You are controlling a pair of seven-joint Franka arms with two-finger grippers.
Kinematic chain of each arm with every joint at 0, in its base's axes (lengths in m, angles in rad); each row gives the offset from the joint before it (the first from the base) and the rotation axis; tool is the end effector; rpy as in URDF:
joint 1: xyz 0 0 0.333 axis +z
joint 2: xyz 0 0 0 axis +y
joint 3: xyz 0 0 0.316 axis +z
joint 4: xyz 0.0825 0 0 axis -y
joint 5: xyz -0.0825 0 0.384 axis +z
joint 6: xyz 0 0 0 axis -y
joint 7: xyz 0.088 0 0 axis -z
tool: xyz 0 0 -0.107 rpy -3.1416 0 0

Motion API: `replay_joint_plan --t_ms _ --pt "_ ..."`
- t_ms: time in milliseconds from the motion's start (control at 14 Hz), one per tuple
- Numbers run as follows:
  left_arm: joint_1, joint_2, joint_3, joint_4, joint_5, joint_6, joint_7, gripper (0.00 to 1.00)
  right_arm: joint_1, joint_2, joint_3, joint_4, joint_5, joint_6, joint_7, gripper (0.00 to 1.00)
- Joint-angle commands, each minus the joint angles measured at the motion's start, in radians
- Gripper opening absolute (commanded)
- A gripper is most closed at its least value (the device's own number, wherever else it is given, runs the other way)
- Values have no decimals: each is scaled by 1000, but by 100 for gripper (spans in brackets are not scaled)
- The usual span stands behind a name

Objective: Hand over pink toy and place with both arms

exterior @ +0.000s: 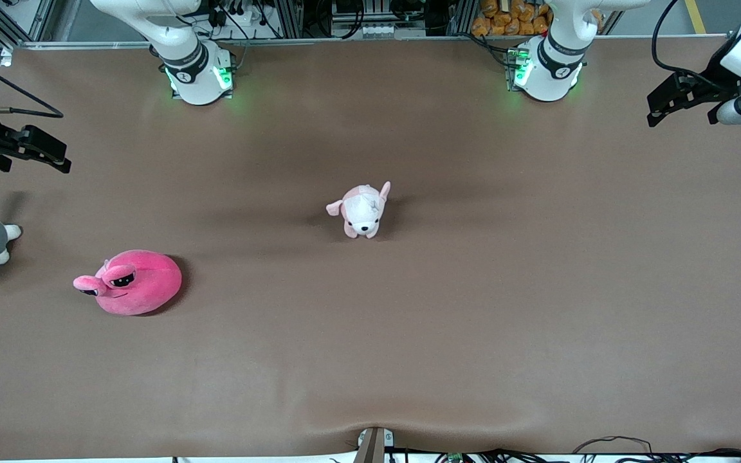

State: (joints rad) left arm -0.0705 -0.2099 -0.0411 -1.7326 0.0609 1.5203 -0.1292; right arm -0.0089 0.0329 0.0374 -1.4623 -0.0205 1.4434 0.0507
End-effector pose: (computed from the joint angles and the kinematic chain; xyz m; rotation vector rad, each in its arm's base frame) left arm 0.4797 -0.0493 0.6531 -3.0722 -0.0330 -0.0089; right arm 0.5517 0.0129 0.6460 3.1191 -0.0378 -0.0795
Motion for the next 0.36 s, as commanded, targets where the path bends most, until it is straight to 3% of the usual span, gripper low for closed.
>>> replay_joint_plan --t_ms 0,286 --pt "5 10 -3 27 -9 -9 13 100 -13 -7 4 -3 -2 -6 -3 100" --pt "5 10 -3 25 -9 -9 16 100 -17 -5 4 -4 -1 -6 -3 100"
